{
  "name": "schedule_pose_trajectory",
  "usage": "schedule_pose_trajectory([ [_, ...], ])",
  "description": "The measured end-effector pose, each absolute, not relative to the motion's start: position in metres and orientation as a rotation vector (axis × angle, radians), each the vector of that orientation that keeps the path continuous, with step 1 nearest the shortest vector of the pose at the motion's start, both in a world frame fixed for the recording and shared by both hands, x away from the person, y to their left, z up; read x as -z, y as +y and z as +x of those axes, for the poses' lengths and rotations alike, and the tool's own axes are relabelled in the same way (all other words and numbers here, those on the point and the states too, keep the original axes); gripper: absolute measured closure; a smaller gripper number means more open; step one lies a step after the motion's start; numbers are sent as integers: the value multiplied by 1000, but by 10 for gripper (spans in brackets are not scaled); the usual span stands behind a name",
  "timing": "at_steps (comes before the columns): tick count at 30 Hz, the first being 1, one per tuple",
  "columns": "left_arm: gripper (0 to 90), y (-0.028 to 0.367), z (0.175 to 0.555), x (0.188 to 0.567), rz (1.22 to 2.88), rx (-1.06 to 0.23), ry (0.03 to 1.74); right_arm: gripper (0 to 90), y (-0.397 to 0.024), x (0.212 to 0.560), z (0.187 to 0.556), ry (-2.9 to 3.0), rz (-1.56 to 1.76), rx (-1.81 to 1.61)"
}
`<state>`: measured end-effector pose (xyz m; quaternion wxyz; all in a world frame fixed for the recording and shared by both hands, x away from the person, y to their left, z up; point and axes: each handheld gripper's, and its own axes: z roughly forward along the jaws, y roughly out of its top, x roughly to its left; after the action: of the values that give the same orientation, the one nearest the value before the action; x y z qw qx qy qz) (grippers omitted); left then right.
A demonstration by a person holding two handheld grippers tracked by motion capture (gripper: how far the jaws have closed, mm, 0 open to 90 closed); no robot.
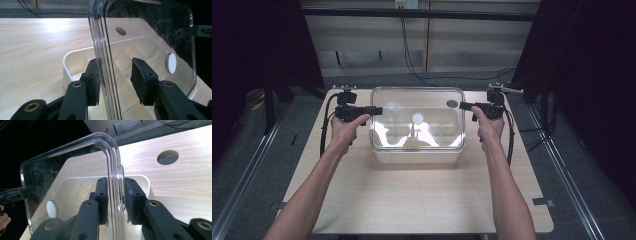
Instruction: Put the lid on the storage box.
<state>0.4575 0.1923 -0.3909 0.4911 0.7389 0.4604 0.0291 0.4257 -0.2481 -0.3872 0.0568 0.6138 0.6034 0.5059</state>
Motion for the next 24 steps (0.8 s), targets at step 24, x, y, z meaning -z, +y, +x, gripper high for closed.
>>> schedule_pose_trajectory([
  [24,522,190,473,418,1815,-40,1223,728,-236,416,442,1842,1941,-1390],
])
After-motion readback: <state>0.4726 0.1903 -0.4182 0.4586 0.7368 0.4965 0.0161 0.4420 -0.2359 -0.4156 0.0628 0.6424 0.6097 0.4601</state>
